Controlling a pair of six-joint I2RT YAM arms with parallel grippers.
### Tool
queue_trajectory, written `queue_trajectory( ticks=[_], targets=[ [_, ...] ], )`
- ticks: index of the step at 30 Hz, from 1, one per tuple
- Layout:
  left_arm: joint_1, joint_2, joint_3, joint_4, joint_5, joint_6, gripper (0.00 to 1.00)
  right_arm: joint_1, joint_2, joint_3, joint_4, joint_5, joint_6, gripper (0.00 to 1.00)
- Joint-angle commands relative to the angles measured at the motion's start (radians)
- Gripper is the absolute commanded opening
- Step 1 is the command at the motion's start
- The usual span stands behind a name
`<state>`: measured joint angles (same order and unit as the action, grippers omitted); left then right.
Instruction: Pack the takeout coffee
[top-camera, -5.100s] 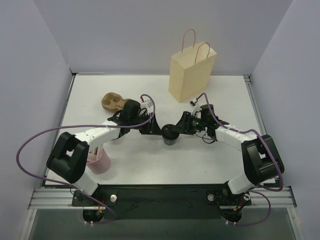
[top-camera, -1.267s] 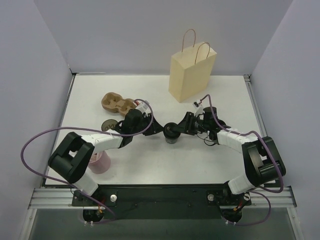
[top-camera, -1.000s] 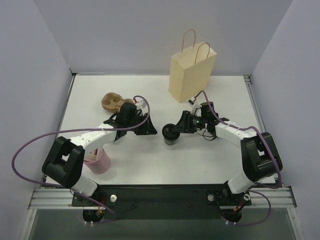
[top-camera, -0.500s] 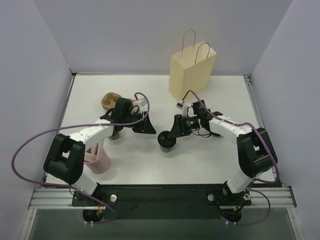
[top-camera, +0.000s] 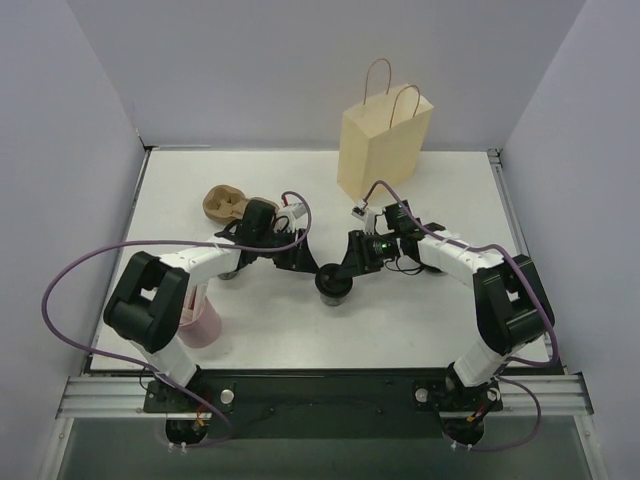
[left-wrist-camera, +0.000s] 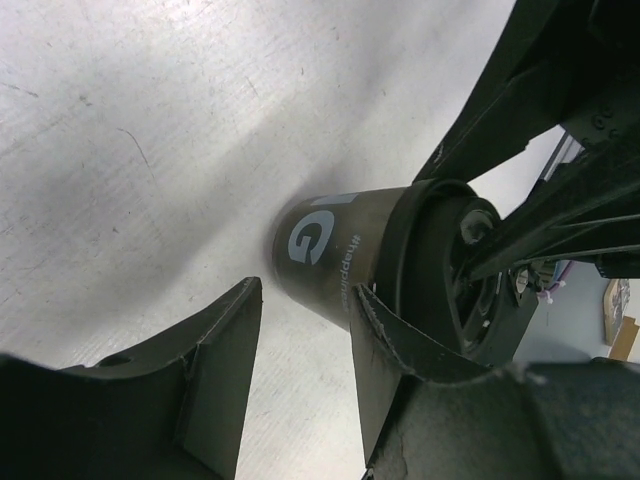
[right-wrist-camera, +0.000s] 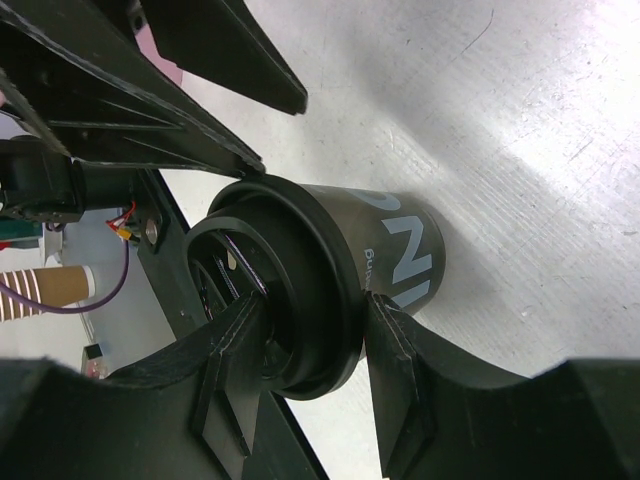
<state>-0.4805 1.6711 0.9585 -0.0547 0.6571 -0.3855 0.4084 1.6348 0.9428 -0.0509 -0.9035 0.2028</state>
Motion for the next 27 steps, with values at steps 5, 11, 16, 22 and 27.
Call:
queue_trajectory(
  ticks=[5,11,16,22,27],
  targets=[
    [-0.020,-0.010,0.013,0.088,0.004,-0.003,0.50,0.020,0.053,-0.038,-0.093,0.092,-0.063,0.27],
    [-0.001,-0.053,0.051,0.058,-0.004,-0.015,0.50,0.018,0.049,-0.035,-0.098,0.094,-0.060,0.28],
    [-0.001,-0.065,0.057,0.024,0.025,0.002,0.50,0.017,0.046,-0.036,-0.099,0.097,-0.057,0.28],
    [-0.004,-0.063,0.031,0.026,0.050,0.007,0.49,0.015,0.042,-0.033,-0.099,0.094,-0.051,0.28],
    [-0.016,-0.062,-0.003,0.039,0.053,-0.004,0.49,0.012,0.036,-0.035,-0.099,0.098,-0.045,0.28]
  ],
)
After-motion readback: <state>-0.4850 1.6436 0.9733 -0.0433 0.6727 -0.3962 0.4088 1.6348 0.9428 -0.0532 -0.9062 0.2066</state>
